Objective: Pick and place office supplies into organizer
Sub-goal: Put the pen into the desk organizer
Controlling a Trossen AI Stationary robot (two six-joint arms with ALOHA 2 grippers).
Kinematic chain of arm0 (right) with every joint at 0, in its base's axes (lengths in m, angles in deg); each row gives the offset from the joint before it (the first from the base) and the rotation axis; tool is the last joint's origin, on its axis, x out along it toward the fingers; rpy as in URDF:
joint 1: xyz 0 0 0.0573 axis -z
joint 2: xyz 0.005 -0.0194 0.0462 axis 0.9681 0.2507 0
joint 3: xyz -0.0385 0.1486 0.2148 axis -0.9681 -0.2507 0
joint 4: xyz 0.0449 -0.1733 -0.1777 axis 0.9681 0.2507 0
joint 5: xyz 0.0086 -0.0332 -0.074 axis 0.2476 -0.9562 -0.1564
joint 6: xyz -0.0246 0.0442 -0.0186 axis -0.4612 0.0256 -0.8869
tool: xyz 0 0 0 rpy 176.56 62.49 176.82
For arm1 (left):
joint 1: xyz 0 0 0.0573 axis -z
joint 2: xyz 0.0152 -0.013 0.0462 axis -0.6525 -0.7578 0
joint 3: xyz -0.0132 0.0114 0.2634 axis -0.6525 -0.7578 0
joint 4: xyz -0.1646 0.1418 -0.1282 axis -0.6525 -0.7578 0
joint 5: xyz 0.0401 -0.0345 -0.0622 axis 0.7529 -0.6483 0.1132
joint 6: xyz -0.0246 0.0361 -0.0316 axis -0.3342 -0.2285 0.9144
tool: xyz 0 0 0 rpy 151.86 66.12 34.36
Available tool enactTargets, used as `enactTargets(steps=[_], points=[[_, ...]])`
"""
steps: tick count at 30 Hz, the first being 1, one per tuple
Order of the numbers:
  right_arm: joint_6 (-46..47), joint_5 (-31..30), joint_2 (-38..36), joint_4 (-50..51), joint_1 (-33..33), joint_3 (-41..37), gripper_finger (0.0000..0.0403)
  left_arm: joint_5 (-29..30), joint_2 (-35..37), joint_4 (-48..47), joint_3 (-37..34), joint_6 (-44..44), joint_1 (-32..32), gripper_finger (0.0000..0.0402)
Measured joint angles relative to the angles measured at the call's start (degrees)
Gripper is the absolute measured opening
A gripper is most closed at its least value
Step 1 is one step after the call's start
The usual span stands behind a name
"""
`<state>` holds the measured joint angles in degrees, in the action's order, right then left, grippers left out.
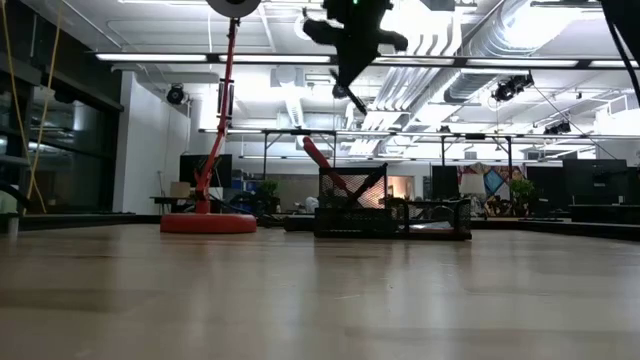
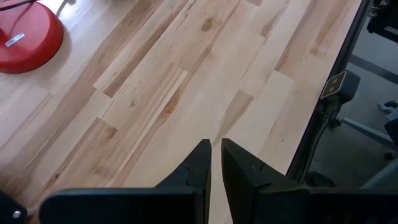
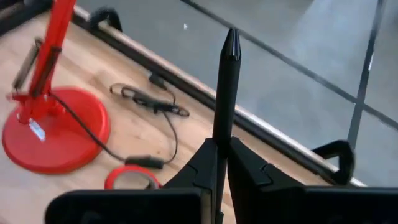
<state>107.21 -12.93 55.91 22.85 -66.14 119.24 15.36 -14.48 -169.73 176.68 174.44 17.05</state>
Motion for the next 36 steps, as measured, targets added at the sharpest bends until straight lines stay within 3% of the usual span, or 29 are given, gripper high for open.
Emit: enactTargets(steps=[9,20,28,30,34,36], points=[[-0.9,3.7,-3.2,-10.8,-0.1,-11.3,0.0001,0.0,0.0,0.0,0.0,0.2,0.0,0.0024],[2.3,6.3,-14.8,-24.9,-1.6,-30.6,0.0000,1.2,0.0,0.0,0.0,0.8,-0.1,0.0024],[2.4,7.3,-21.1,-28.8,-1.5,-36.2,0.0000,3.4,0.0,0.0,0.0,-0.2,-1.8,0.0024],[0.7,11.2,-21.4,-29.8,-0.5,-36.3,0.0003,3.4,0.0,0.0,0.0,-2.1,-3.0,0.0024],[-2.7,24.9,-21.6,-31.3,3.8,-36.1,0.0023,3.4,0.0,0.0,0.0,-7.2,-6.6,0.0024],[-3.3,27.9,-21.6,-31.2,6.3,-35.9,0.0040,4.0,0.0,0.0,0.0,-9.5,-8.8,0.0024]])
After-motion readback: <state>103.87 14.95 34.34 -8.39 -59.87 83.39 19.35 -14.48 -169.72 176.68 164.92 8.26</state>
